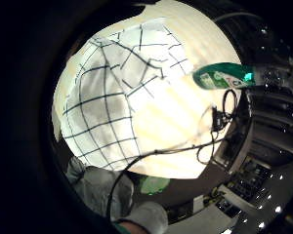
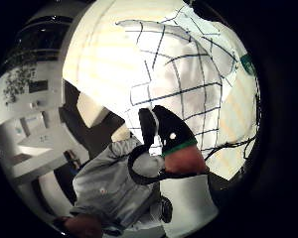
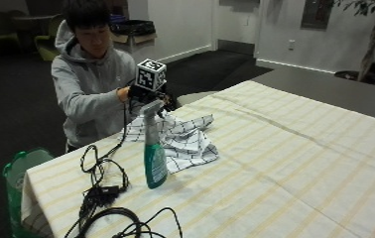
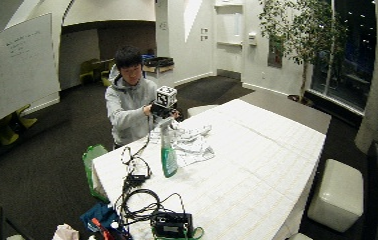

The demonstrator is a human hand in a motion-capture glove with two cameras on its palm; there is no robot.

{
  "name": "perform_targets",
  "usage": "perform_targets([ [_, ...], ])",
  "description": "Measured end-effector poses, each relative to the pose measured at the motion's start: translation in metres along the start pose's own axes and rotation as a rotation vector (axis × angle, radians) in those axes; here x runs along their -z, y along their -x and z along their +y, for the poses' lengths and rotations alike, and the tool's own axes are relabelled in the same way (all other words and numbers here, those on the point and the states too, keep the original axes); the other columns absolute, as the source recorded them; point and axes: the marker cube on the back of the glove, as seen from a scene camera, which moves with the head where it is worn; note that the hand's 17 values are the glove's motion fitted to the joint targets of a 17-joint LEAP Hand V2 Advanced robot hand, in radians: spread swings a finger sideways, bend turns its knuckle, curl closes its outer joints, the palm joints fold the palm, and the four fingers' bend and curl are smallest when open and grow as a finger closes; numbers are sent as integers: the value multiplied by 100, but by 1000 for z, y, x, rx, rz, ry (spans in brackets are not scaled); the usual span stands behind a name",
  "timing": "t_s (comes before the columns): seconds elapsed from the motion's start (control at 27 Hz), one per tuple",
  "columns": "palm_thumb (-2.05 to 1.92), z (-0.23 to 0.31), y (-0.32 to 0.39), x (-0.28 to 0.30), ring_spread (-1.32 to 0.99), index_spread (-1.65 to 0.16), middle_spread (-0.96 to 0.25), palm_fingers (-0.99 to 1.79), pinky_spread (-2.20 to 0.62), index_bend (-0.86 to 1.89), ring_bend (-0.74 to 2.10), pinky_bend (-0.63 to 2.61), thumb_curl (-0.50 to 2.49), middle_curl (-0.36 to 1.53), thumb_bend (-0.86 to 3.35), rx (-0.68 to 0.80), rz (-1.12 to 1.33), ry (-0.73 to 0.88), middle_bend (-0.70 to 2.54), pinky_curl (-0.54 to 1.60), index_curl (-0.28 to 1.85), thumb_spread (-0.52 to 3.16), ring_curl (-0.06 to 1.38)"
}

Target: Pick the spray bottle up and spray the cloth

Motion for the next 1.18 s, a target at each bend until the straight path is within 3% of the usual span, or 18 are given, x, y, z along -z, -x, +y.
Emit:
perform_targets([
  [0.41,49,0,0,-3,4,-31,-4,32,22,30,18,22,15,17,23,68,-7,-31,30,15,21,86,9],
  [0.89,57,21,-30,-4,4,-35,-5,32,25,26,18,19,21,24,15,90,-18,-78,29,21,28,103,12],
  [1.18,62,36,-86,-7,3,-35,-6,34,26,24,18,18,24,27,12,55,-32,-112,29,22,31,105,13],
])
